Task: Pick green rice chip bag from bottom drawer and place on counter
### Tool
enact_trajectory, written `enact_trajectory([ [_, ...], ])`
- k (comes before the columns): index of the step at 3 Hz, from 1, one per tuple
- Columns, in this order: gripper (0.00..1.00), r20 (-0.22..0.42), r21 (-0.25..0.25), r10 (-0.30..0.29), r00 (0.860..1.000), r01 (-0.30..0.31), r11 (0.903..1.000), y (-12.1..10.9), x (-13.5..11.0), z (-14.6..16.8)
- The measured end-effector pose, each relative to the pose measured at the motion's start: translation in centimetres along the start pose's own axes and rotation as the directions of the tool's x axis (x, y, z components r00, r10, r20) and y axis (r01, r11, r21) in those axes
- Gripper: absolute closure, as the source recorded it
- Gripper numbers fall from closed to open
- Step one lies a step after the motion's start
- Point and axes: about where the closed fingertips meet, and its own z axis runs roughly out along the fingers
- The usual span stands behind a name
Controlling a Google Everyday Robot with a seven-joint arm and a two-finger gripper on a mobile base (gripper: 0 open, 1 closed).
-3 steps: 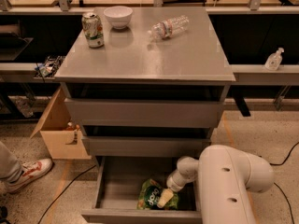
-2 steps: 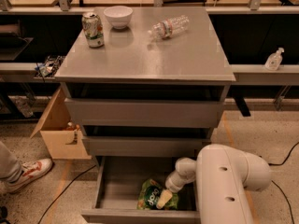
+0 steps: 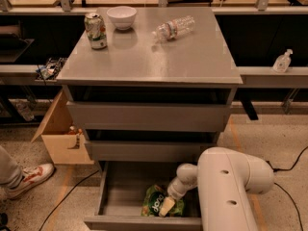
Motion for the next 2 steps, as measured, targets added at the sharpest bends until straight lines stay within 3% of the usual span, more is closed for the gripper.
enact_trajectory([
  [2,0.0,0.0,-0.023,-0.043,0.999,0.043,0.9988,0.07,-1.43,-0.08],
])
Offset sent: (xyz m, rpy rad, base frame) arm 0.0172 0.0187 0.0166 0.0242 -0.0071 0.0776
